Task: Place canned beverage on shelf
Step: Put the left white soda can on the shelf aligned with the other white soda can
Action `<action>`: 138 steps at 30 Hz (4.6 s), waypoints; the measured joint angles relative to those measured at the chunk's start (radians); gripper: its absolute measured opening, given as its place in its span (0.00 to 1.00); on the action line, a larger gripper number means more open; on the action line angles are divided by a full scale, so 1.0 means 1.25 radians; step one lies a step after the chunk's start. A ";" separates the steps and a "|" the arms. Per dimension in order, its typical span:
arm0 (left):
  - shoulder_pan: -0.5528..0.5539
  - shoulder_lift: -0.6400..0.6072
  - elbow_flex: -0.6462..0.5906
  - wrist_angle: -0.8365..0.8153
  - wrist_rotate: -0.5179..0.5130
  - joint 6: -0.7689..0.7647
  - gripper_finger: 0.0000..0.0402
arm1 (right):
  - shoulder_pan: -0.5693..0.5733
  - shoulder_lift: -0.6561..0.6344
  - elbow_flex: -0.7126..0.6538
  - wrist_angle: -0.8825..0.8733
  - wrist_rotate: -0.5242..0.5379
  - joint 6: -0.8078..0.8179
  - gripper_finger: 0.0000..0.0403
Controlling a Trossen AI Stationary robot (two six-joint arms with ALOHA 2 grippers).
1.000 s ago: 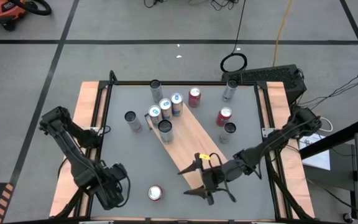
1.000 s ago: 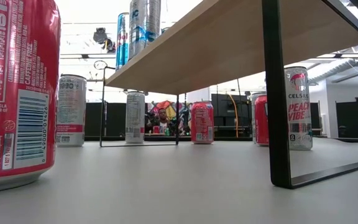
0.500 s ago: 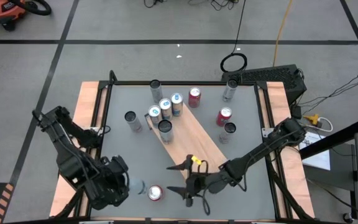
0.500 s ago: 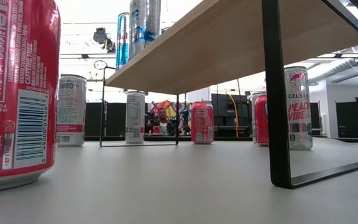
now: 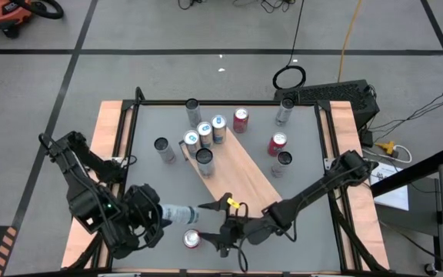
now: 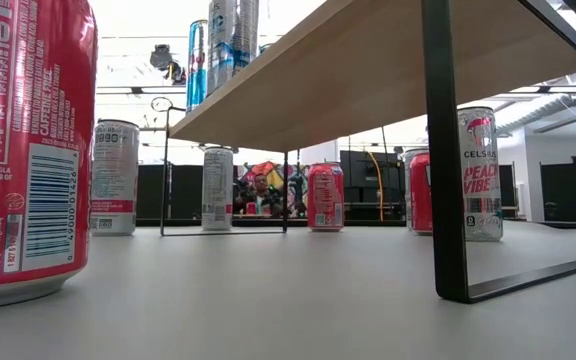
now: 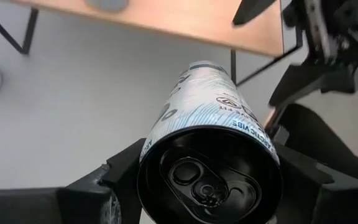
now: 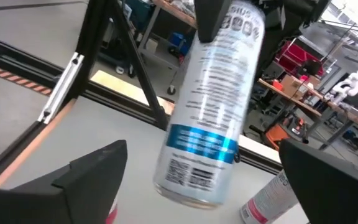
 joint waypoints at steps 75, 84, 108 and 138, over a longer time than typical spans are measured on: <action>0.008 0.000 -0.093 0.476 -0.541 0.897 0.97 | -0.088 -0.462 -0.456 0.105 -0.450 0.249 0.54; 0.042 0.006 -0.219 0.805 -0.500 0.999 0.97 | -0.143 -0.452 -0.474 0.292 -0.715 0.228 0.54; 0.232 0.108 -0.266 1.455 0.015 1.439 0.97 | -0.163 -0.452 -0.473 0.343 -0.819 0.211 0.55; 0.259 0.172 -0.266 1.548 0.014 1.482 0.64 | -0.173 -0.452 -0.473 0.325 -0.750 0.192 0.55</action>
